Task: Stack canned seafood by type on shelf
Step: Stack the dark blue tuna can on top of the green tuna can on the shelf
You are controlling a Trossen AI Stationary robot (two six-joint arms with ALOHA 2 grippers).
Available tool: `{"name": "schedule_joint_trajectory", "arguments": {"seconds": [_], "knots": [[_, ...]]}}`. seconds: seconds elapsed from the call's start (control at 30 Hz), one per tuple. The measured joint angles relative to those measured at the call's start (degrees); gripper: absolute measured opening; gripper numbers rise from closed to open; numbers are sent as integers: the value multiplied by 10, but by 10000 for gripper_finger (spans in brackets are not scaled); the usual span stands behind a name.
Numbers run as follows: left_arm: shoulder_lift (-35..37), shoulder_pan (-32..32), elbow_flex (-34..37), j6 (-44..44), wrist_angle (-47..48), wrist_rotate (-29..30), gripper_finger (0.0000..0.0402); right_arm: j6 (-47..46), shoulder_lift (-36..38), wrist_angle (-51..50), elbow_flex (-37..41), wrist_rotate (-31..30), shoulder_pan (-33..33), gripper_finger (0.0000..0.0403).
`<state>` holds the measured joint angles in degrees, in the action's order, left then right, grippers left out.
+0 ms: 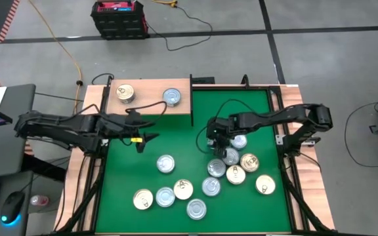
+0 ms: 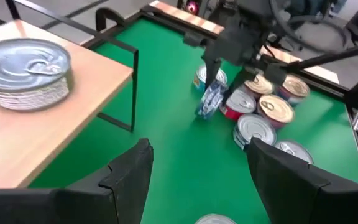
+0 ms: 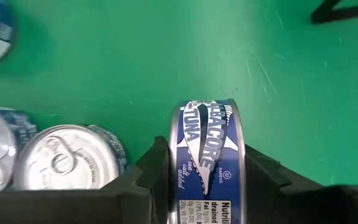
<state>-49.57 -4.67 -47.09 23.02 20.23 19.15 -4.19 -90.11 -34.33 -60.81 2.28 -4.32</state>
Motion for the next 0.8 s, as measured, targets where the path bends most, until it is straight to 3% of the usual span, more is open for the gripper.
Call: {"name": "schedule_joint_trajectory", "arguments": {"seconds": [0.13,0.33,0.57,0.8], "knots": [[-34,0,0,-3,-45,-45,249,25,27,5,-27,28,10,162],[-118,5,-44,-71,-55,-67,249,133,54,117,-71,36,29,181],[-184,32,-147,-114,20,-27,249,160,54,148,-139,-21,6,164],[-157,71,-222,-127,131,11,249,284,36,165,-202,-120,-15,180]]}}
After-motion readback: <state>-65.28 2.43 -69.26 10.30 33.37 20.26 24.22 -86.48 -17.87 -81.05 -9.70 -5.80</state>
